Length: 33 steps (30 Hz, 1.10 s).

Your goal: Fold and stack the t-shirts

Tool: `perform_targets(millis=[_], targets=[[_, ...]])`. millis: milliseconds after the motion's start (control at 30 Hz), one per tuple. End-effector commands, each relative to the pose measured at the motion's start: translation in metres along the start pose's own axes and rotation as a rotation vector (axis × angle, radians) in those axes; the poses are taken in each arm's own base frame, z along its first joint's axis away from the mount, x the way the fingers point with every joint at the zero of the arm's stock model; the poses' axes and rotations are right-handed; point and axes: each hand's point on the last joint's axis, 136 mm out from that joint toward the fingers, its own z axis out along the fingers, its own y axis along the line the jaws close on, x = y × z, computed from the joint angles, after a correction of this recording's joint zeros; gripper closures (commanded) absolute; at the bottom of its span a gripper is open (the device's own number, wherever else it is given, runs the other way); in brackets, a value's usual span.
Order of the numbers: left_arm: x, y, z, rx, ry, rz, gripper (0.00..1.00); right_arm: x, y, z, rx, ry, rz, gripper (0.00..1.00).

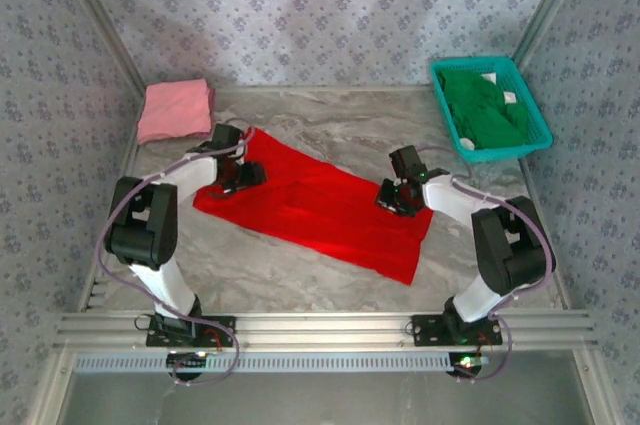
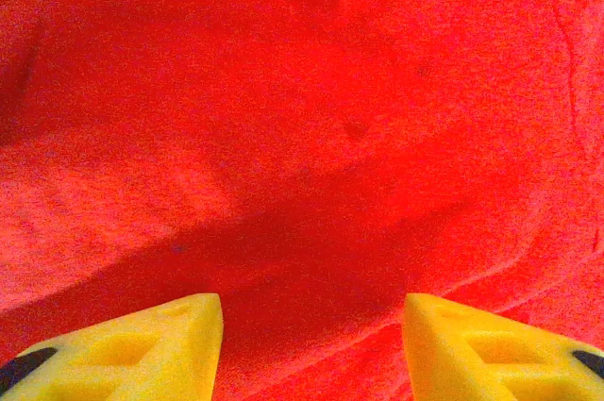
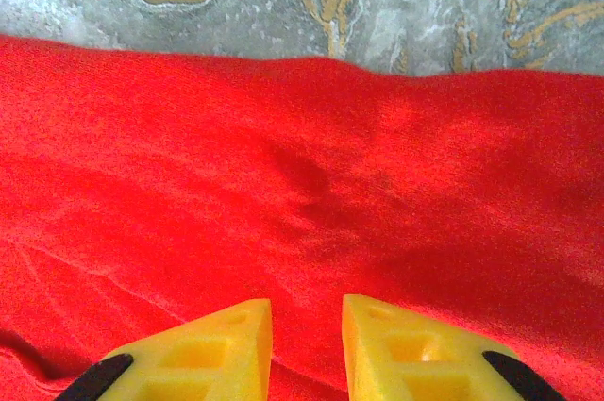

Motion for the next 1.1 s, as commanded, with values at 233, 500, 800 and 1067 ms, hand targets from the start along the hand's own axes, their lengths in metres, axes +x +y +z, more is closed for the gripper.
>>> perform_targets(millis=[233,500,800,1067], targets=[[-0.006,0.009,0.008,-0.077,0.0,0.037,0.86,0.001,-0.006,0.005,-0.005,0.009,-0.003,0.72],[-0.02,-0.006,-0.03,-0.072,-0.037,0.05,1.0,-0.003,-0.005,0.001,-0.011,-0.004,-0.001,0.71],[-0.003,-0.008,-0.053,-0.111,-0.008,0.109,1.0,-0.001,-0.01,0.003,-0.013,0.0,0.012,0.72],[-0.004,0.016,-0.03,-0.366,0.084,0.422,0.17,0.003,-0.006,0.008,-0.048,0.024,0.016,0.71]])
